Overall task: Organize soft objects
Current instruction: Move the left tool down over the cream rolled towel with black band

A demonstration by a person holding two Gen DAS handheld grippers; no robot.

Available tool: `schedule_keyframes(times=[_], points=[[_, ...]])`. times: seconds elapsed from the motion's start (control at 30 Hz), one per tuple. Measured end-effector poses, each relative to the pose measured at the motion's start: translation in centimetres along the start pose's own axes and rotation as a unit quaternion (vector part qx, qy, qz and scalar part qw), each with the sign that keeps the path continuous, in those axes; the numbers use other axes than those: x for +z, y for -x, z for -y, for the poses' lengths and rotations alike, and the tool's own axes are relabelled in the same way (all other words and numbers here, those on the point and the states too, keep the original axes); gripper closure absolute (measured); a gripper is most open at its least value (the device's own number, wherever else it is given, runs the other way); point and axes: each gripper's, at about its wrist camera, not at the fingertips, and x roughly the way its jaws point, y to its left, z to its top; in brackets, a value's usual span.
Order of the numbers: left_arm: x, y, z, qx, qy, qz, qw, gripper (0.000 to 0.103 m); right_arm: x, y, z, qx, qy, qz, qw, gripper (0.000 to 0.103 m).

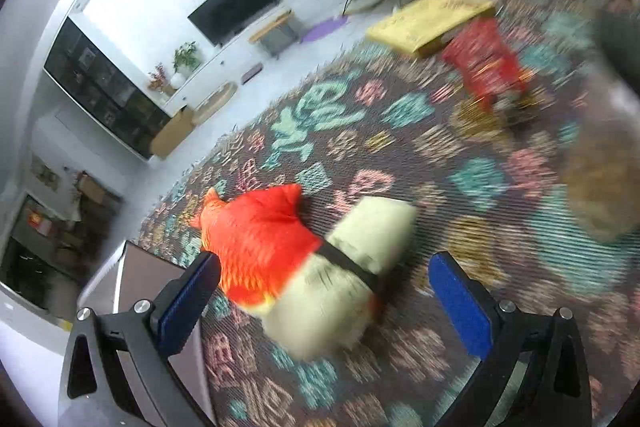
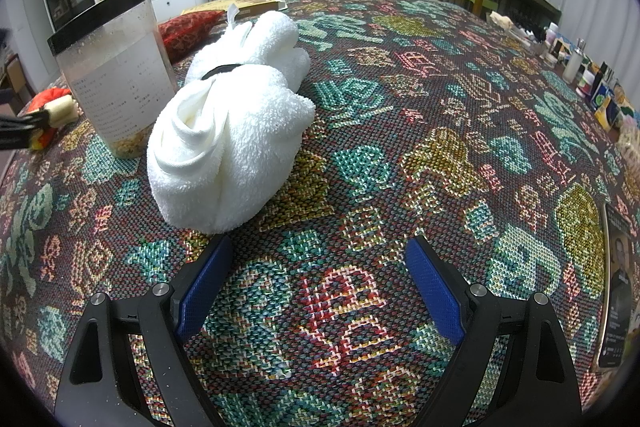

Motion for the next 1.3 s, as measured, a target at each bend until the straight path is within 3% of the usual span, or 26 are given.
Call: schedule_keyframes(times=[0.07, 0.1, 0.13, 0.23, 0.3, 0.37, 0.53, 0.6, 0.7, 0.83, 0.9, 0.97, 1.03, 1.3], points=[[0.4, -1.6, -0.6, -0.030, 0.019, -0.026, 0.9990, 0.022, 0.0, 0.0, 0.0, 0.000, 0.000, 0.000, 1.000, 0.013], [0.3, -2.4, -1.0, -0.059, 0.039, -0.047, 0.9964, 0.048, 0.0, 0.0, 0.0, 0.000, 0.000, 0.000, 1.000, 0.013], [-0.1, -2.9, -1.3, -0.069, 0.052, -0.067, 0.9940, 0.053, 0.0, 0.0, 0.0, 0.000, 0.000, 0.000, 1.000, 0.013], [-0.9, -2.1, -1.7, -0.067, 0.061, -0.067, 0.9936, 0.057, 0.0, 0.0, 0.0, 0.000, 0.000, 0.000, 1.000, 0.013], [-2.0, -0.2, -2.8, -0.109, 0.119, -0.075, 0.9840, 0.057, 0.0, 0.0, 0.0, 0.000, 0.000, 0.000, 1.000, 0.013], [-3.7, 2.5, -2.8, -0.143, 0.155, -0.081, 0.9743, 0.057, 0.0, 0.0, 0.0, 0.000, 0.000, 0.000, 1.000, 0.013], [-9.9, 8.2, 0.4, -0.227, 0.181, -0.104, 0.9513, 0.056, 0.0, 0.0, 0.0, 0.000, 0.000, 0.000, 1.000, 0.013], [-12.0, 9.3, 1.7, -0.238, 0.189, -0.096, 0.9480, 0.056, 0.0, 0.0, 0.0, 0.000, 0.000, 0.000, 1.000, 0.013], [-14.1, 10.0, 3.6, -0.228, 0.191, -0.044, 0.9537, 0.051, 0.0, 0.0, 0.0, 0.000, 0.000, 0.000, 1.000, 0.013], [-15.4, 9.5, 5.0, -0.206, 0.194, -0.003, 0.9591, 0.021, 0.0, 0.0, 0.0, 0.000, 0.000, 0.000, 1.000, 0.013], [-15.3, 9.3, 5.7, -0.185, 0.173, -0.006, 0.9675, 0.013, 0.0, 0.0, -0.1, 0.000, 0.000, 0.000, 1.000, 0.013], [-15.3, 9.2, 6.1, -0.175, 0.168, 0.010, 0.9701, 0.007, 0.0, 0.0, -0.1, 0.000, 0.000, 0.000, 1.000, 0.013], [-15.4, 8.7, 5.7, -0.180, 0.186, 0.001, 0.9658, 0.001, 0.0, 0.0, 0.0, 0.000, 0.000, 0.000, 1.000, 0.013], [-15.8, 8.4, 4.8, -0.182, 0.197, -0.001, 0.9632, 0.000, 0.0, 0.0, -0.1, 0.000, 0.000, 0.000, 1.000, 0.013]])
